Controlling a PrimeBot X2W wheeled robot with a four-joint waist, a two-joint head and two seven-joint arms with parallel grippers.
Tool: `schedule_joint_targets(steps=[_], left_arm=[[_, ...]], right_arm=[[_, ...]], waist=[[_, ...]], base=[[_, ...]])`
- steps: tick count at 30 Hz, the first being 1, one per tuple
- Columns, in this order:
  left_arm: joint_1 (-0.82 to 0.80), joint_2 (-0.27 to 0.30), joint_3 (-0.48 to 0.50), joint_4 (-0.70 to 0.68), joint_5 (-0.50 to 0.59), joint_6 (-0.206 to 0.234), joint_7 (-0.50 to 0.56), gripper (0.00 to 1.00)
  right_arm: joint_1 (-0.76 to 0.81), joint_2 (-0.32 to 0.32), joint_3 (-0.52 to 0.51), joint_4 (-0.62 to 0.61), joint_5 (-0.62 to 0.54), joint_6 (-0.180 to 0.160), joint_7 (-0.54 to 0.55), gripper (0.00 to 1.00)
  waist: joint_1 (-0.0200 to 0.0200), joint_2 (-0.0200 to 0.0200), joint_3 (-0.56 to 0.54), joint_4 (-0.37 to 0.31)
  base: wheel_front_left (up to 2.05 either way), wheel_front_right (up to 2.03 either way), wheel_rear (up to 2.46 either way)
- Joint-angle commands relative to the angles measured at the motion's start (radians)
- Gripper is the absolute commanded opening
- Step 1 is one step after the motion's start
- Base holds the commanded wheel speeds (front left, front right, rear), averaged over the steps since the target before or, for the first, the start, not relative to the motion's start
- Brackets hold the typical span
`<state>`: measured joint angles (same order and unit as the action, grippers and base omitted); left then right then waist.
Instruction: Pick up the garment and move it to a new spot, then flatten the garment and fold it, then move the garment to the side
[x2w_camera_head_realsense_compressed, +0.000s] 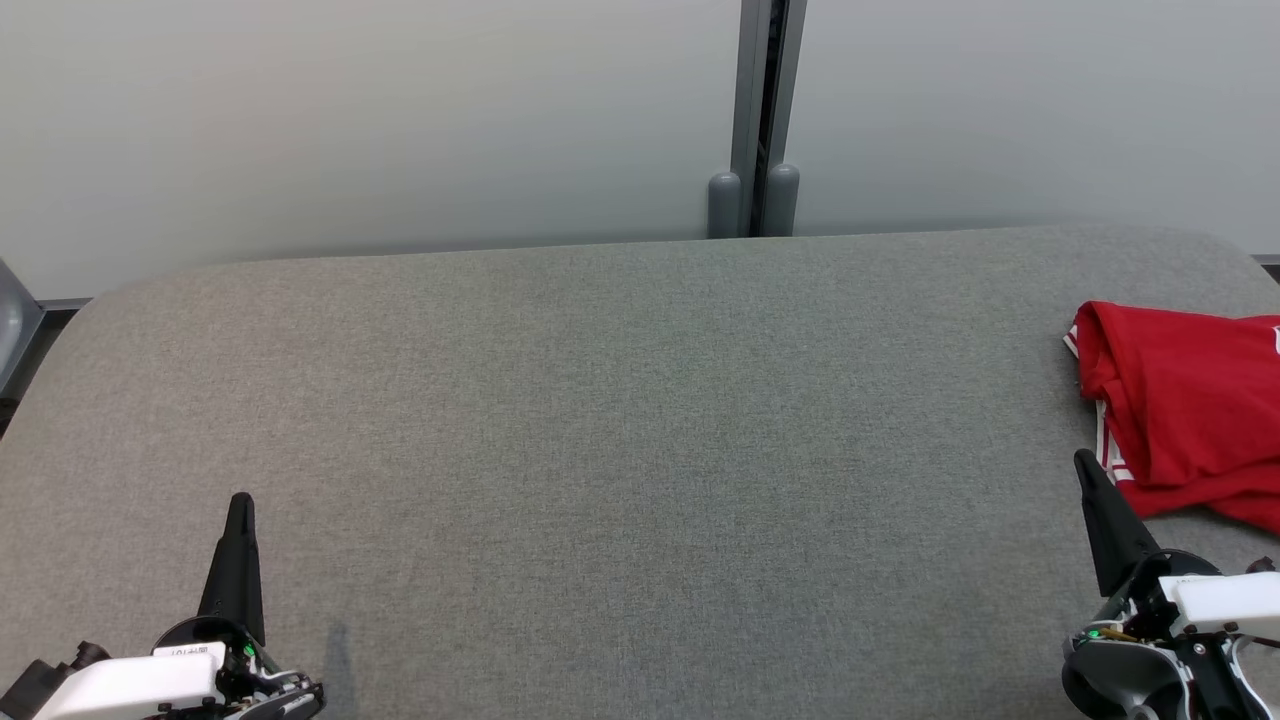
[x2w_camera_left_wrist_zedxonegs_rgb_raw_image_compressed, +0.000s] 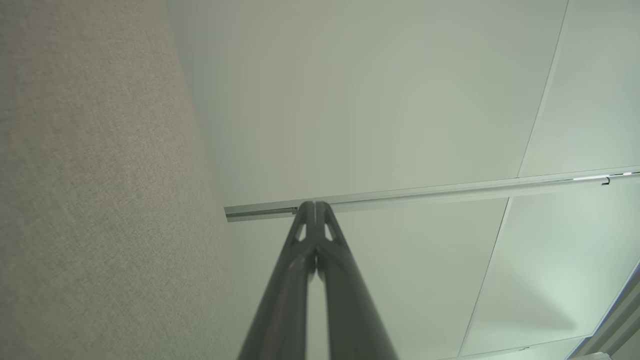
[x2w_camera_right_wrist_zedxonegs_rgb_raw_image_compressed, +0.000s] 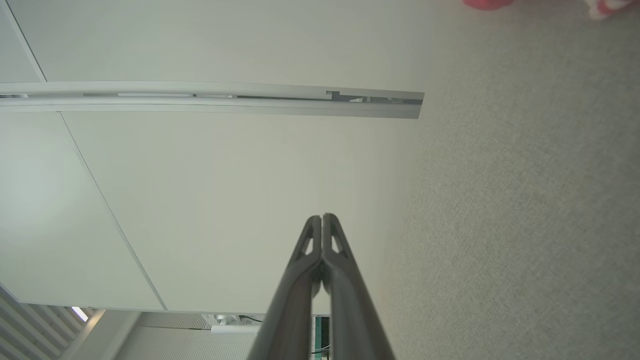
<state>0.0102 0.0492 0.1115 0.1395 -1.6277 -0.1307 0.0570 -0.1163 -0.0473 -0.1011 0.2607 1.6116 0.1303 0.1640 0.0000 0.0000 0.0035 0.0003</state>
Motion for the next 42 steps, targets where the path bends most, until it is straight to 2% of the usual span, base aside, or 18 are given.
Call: schedule_joint_targets(steps=[1,42], left_arm=[[-0.024,0.002,0.005,0.000,0.005,-0.003,0.002,0.00],[-0.024,0.002,0.005,0.000,0.005,-0.003,0.003,0.00]], right_arm=[[-0.009,-0.005,-0.003,-0.002,0.003,0.001,0.002,0.00],[-0.009,-0.005,-0.003,-0.002,0.003,0.001,0.002,0.00]], waist=[[0.0000,0.0000,0.000,0.000],[0.0000,0.0000,0.000,0.000]], base=[[0.00,0.00,0.00],[0.00,0.00,0.00]])
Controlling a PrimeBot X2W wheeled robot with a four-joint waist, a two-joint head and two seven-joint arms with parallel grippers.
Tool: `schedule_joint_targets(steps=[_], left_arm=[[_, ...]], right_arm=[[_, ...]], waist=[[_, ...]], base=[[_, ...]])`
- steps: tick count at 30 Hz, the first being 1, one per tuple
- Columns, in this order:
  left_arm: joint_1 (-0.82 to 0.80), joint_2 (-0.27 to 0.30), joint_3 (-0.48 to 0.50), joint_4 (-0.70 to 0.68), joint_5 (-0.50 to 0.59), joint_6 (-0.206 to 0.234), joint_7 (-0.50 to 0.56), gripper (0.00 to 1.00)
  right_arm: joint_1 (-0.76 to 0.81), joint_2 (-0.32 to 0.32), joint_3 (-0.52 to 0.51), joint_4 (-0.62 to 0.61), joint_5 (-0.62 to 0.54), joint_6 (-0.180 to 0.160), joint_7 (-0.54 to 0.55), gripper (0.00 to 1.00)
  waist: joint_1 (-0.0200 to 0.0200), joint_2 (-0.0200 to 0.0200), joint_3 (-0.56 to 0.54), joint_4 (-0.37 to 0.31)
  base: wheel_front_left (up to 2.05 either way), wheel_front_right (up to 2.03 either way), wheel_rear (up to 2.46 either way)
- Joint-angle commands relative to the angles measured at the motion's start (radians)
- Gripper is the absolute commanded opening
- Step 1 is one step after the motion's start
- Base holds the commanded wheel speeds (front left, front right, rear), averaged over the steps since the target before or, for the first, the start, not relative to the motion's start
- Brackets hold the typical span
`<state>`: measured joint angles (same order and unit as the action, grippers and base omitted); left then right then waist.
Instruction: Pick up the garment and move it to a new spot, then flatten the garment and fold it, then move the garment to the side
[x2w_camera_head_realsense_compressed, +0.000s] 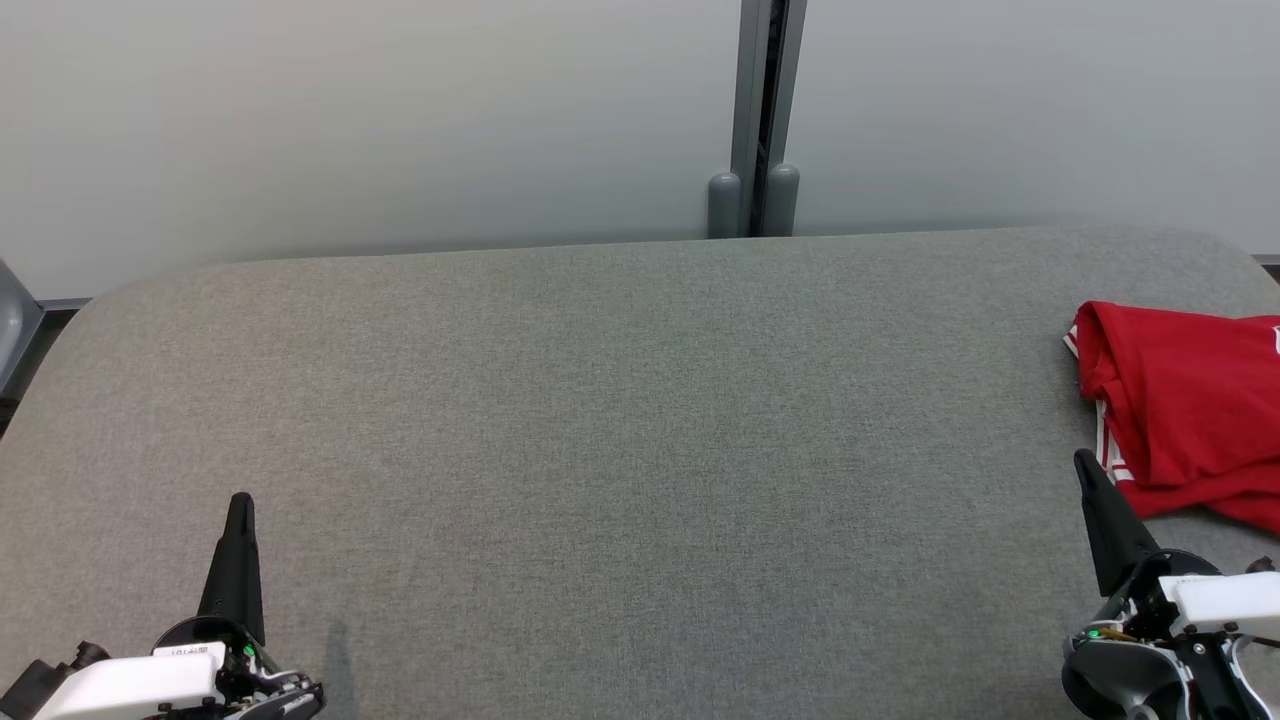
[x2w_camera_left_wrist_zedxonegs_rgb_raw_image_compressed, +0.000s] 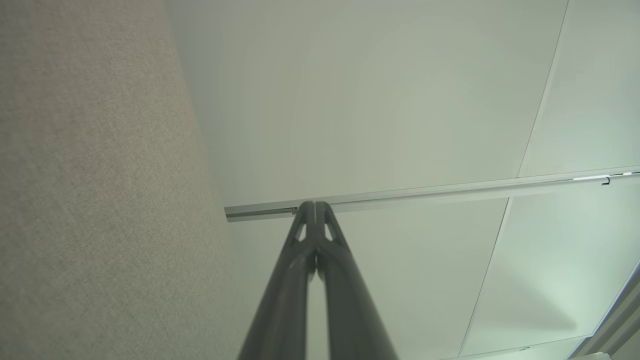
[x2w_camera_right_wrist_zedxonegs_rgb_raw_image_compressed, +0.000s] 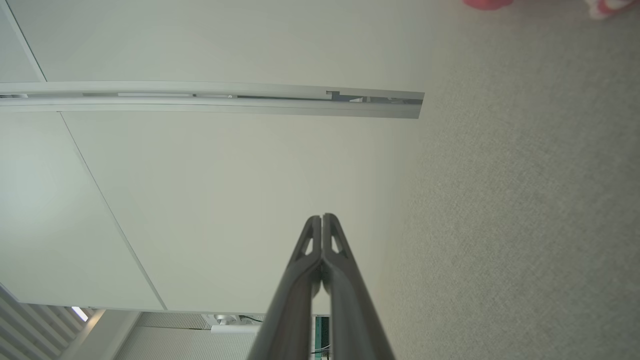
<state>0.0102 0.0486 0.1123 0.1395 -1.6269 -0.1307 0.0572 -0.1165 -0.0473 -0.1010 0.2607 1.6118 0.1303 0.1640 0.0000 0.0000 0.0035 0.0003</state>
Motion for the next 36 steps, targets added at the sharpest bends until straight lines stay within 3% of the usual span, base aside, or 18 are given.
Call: schedule_joint_targets(steps=[1,36], left_arm=[[-0.024,0.002,0.005,0.000,0.005,-0.003,0.003,0.00],[-0.024,0.002,0.005,0.000,0.005,-0.003,0.003,0.00]], right_arm=[[-0.008,-0.005,-0.003,-0.002,0.002,0.001,0.002,0.00],[-0.008,-0.005,-0.003,-0.002,0.003,0.001,0.002,0.00]], waist=[[0.0000,0.0000,0.000,0.000],[0.0000,0.0000,0.000,0.000]], base=[[0.00,0.00,0.00],[0.00,0.00,0.00]])
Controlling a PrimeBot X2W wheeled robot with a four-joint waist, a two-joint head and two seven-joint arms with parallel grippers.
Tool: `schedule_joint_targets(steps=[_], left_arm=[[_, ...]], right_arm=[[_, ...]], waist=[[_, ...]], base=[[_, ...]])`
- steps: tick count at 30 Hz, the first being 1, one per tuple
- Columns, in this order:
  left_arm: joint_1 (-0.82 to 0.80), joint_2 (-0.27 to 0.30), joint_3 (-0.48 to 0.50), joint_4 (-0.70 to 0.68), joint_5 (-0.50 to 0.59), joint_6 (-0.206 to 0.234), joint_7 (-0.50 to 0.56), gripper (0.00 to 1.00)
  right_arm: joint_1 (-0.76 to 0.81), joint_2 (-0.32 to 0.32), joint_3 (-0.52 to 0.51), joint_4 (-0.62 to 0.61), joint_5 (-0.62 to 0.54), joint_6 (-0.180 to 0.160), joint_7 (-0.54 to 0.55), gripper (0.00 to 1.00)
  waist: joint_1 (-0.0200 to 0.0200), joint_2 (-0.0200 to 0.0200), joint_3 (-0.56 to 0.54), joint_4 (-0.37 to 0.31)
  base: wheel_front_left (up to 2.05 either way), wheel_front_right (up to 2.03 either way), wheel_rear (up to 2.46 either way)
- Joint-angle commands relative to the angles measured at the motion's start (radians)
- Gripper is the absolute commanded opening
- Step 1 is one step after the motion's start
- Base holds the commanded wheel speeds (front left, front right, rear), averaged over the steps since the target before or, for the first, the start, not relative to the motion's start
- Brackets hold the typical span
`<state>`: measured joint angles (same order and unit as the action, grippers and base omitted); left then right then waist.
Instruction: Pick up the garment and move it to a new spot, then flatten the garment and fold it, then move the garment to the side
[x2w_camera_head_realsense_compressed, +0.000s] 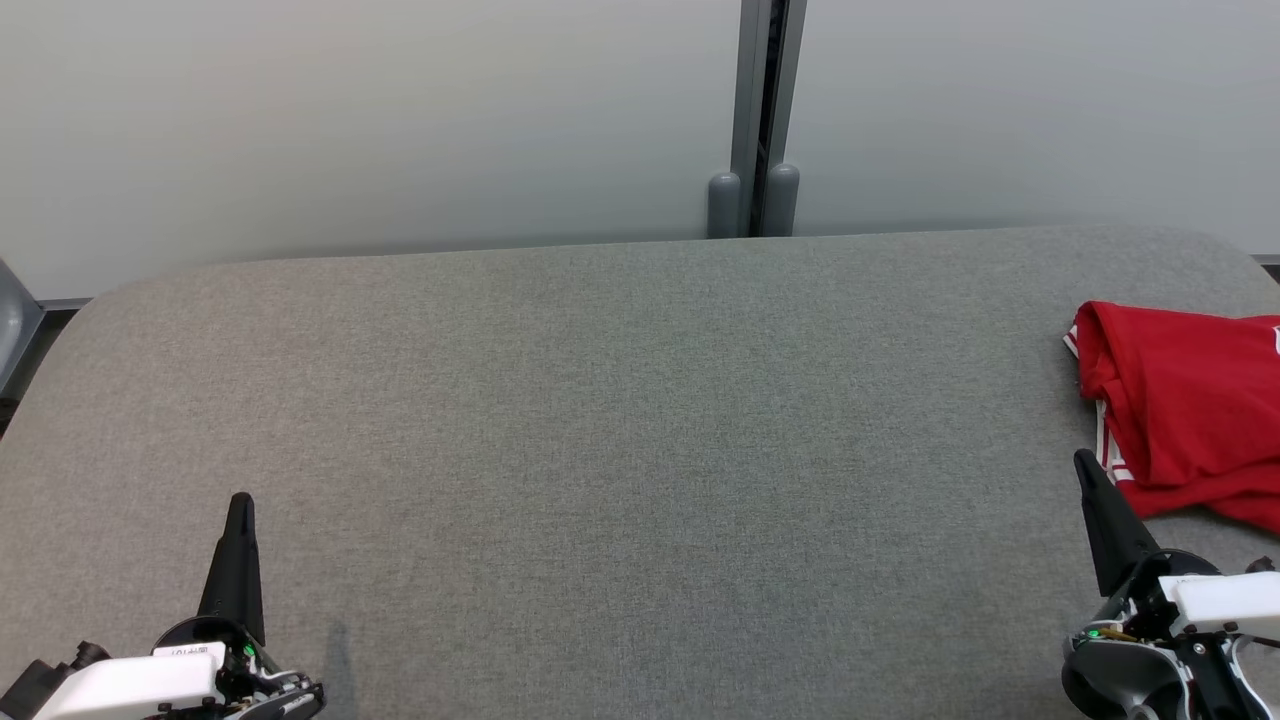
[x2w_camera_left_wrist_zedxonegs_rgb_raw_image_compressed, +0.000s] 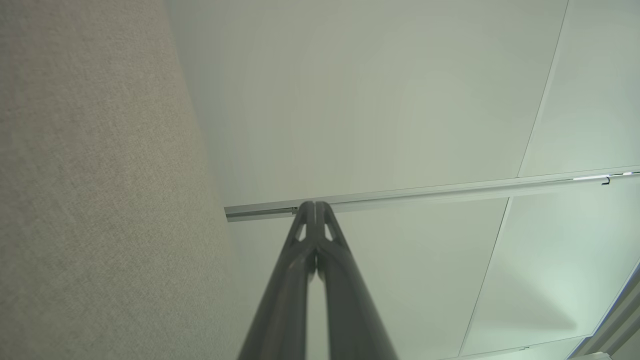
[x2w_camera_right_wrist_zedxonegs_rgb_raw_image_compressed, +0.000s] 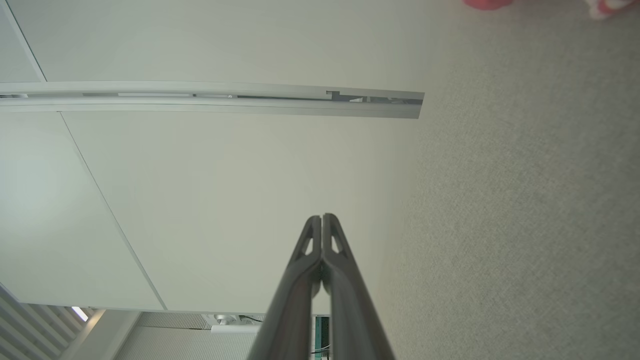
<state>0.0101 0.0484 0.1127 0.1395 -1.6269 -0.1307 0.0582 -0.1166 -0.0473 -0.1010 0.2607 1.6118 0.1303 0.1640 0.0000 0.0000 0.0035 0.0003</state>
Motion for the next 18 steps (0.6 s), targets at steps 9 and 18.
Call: schedule_joint_targets(steps=[9,18], left_arm=[[-0.024,0.002,0.005,0.000,0.005,-0.003,0.002,0.00],[-0.024,0.002,0.005,0.000,0.005,-0.003,0.002,0.00]], right_arm=[[-0.008,-0.005,-0.003,-0.002,0.003,0.001,0.002,0.00],[-0.008,-0.005,-0.003,-0.002,0.003,0.001,0.002,0.00]], waist=[[0.0000,0.0000,0.000,0.000],[0.0000,0.0000,0.000,0.000]], base=[[0.00,0.00,0.00],[0.00,0.00,0.00]])
